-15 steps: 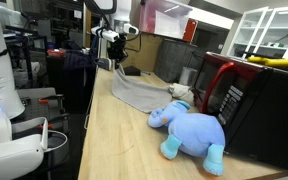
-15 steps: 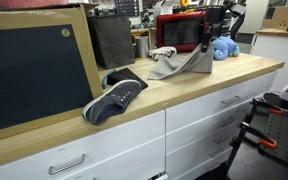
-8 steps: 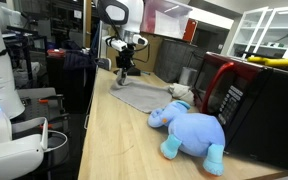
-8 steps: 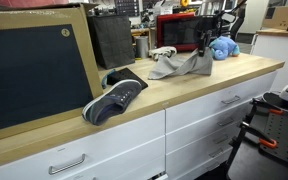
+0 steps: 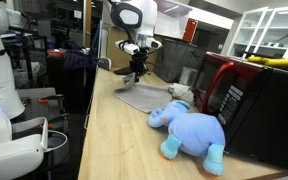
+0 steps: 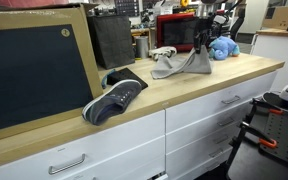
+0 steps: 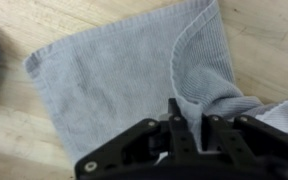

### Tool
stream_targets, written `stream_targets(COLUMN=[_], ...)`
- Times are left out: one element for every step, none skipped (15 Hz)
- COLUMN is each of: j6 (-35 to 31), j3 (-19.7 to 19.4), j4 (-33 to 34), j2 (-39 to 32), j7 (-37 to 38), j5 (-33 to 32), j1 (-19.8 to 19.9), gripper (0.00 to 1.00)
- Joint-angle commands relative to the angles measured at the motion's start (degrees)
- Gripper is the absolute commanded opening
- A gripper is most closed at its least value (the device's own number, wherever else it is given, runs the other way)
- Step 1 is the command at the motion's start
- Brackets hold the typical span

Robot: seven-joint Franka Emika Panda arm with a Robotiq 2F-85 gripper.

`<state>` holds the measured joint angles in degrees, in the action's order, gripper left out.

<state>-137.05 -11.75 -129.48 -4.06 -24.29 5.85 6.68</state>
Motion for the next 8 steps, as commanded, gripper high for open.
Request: stream_targets(j6=[-1.5,-1.7,-1.9,-2.0,-2.2,-2.2,-2.5,-2.7], j3=[0.4,0.3,0.2,0.0,0.0,-0.2,-0.5,-0.7], j4=[4.9,5.9,6.7,7.6,8.2,9.0,9.5,10.2], j2=[-4.2,-5.1,-6.1,-6.7,-7.6,-8.4,-8.9,-10.0], j7=[2.6,3.0,3.6,4.0,4.5,4.8,5.2,5.9], j5=[-1.7,-2.1,-2.6,-3.3,-3.7,-4.4,-5.2,-5.9], j1=[2.6,3.2,3.8,4.4,5.0,5.6,6.2,6.7], gripper=[0.02,0.02,0.02,0.02,0.02,0.02,0.02,0.02])
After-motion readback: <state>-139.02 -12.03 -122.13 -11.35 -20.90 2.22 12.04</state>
